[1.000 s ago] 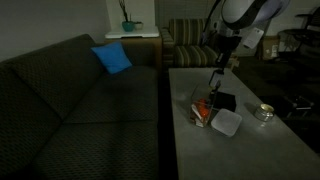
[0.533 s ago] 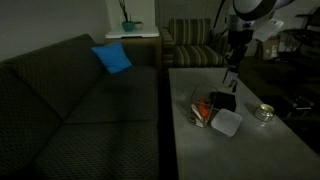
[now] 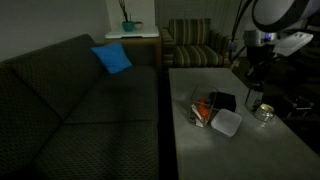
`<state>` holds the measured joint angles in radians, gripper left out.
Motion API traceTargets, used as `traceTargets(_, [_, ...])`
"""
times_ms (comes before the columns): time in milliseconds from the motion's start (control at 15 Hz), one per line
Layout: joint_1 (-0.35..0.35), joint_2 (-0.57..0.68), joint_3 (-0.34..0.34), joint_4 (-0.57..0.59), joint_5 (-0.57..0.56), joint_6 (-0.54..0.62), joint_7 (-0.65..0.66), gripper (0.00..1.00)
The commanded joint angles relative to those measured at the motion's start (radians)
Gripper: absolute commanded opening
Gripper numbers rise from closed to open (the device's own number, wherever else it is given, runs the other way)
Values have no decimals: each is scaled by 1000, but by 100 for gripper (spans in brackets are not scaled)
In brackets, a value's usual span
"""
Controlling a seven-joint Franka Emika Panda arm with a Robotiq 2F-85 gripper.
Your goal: Press the button on the white lid then put the lid on the table then put the blue wrapper on the table and put it back in the storage container
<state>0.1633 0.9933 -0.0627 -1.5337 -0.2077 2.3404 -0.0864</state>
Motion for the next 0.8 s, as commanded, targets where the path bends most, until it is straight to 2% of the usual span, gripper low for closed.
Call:
traceTargets(0, [-65, 3, 28, -94, 32, -1, 14, 0])
traceTargets(200, [-94, 99, 26, -72, 40, 33, 8, 0])
traceTargets(333, [-91, 175, 14, -33, 32, 105, 36, 0])
traceTargets(533, [-58, 294, -9, 61, 26, 244, 97, 0])
traceTargets(733, [-38, 386, -13, 174, 32, 310, 114, 0])
